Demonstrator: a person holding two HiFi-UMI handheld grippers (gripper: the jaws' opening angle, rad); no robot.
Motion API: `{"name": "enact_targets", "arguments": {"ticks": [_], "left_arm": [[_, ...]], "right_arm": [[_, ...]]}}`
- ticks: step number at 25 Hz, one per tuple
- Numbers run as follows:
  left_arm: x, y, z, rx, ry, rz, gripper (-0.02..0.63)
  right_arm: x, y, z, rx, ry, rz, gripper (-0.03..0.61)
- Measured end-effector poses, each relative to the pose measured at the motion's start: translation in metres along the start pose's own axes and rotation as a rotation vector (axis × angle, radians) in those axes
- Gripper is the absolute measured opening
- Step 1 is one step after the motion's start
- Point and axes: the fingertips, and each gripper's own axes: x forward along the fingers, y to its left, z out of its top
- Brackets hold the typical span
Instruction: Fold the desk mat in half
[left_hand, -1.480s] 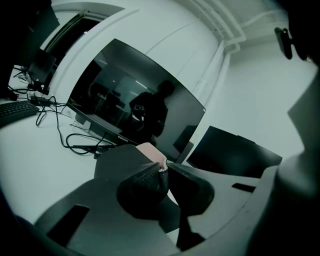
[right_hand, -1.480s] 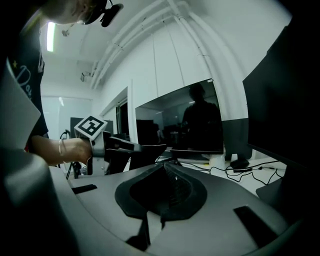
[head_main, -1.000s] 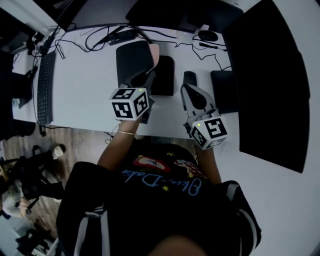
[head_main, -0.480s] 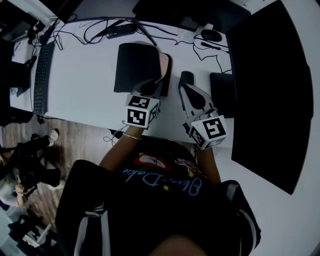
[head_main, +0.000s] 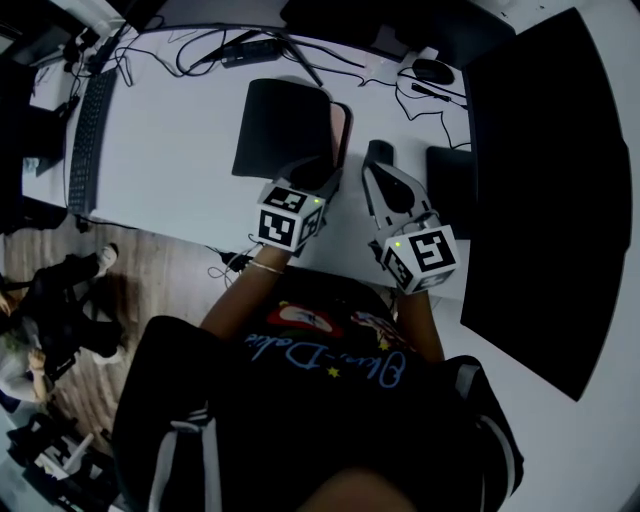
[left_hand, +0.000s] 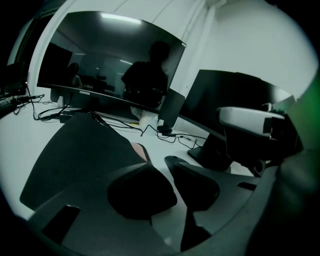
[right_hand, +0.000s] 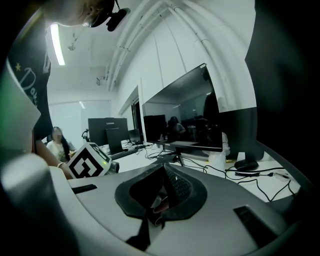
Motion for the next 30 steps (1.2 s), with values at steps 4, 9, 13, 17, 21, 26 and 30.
{"name": "enact_targets", "arguments": {"ticks": [4,9,13,17,21,26,30], "left_arm": [[-0.006,-0.006,0.005,-0.004,-0.037,-0.038,0.127],[-0.028,-0.011,0.029,0.018,-0.14,-0.083,0.127],[-0.061,-0.013,0.049,0.119,-0.213,-0.106,0.124],[-0.108,0.006,0.067,0.209,-0.284,-0.043,0.052],[-0.155,0.035,0.078,0.223,-0.321,0.033,0.017],[-0.202,0.061,0.083,0.241,-0.326,0.097,0.009],[-0.218,0.068,0.086,0.238,-0.353,0.11,0.009]], "right_arm": [[0.002,0.001,-0.002,-0.002,0.001,0.0,0.0],[0.005,0.001,0.002,-0.01,-0.006,-0.024,0.0],[0.012,0.015,0.016,-0.021,-0.05,-0.019,0.0],[0.025,0.042,0.035,-0.04,-0.105,0.005,0.0],[0.039,0.068,0.049,-0.064,-0.124,0.012,0.0],[0.049,0.095,0.057,-0.088,-0.132,0.018,0.0],[0.052,0.105,0.057,-0.093,-0.124,0.015,0.0]]}}
